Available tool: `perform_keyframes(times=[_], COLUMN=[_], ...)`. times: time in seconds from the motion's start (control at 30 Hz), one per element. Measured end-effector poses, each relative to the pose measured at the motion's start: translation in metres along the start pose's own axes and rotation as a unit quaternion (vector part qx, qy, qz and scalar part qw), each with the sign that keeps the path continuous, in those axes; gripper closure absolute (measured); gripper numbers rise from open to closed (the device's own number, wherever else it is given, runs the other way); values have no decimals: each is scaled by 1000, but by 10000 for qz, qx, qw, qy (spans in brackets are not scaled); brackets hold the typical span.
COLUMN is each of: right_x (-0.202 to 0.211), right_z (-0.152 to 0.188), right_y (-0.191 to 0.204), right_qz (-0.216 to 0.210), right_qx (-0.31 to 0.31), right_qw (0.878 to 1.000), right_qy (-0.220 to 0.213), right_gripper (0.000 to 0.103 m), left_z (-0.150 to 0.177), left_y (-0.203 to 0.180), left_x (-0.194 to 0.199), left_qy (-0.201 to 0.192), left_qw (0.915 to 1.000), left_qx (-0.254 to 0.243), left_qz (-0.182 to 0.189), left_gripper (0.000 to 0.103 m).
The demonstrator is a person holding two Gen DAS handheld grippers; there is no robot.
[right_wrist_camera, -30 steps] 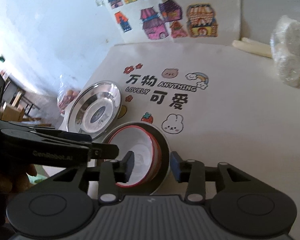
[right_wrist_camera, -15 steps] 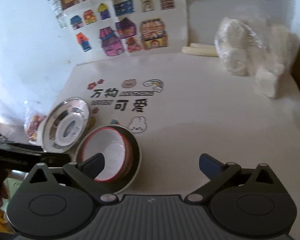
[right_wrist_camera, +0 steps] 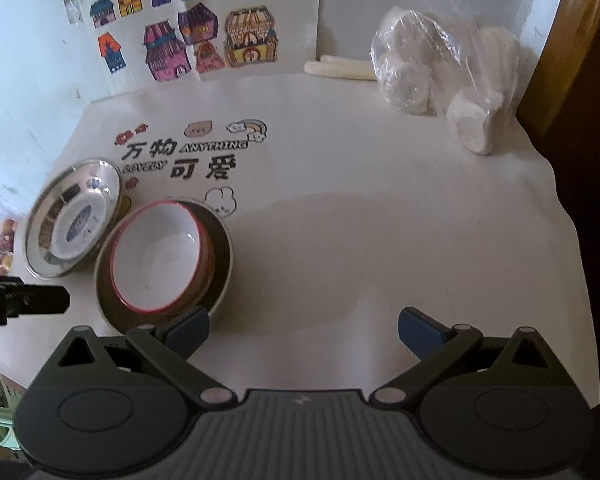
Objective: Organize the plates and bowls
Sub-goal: 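Move both grippers to the rim of the steel bowl holding the white bowls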
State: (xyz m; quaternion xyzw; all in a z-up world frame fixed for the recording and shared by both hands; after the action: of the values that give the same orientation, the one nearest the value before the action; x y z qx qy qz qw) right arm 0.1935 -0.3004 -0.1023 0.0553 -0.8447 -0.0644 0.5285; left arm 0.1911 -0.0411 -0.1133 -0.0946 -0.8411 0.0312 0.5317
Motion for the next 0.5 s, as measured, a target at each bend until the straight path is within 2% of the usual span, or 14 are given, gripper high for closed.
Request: perform_keyframes(times=[0.27, 0.5], right_x=[3, -9], right_z=[-6, -15], right_y=[-5, -7], right_qz=[36, -134], right_qx=[116, 362], right_qw=[9999, 9990], right_qy=[-11, 220], right_gripper=[0, 0], left_z=[0, 1], left_y=[-4, -9], left_x=[-9, -24], left_qy=[144, 441], left_qw=[9998, 9985], left_qx=[111, 318], left_qz=[39, -78], left_gripper=[1, 1])
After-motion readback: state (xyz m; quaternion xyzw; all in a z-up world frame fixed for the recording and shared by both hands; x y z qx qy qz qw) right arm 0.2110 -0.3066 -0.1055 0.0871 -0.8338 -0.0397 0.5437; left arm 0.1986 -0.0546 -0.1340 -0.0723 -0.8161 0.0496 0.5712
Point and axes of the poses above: each gripper's, at about its wrist camera, not at the fingertips, and x roughly against the way its jaws point, y to its left, z to its underside, the point moved 4 cm from there along -x, roughly the way its jaws point, and after that the axes turned 12 degrees about -x, right-handed, at the moved point
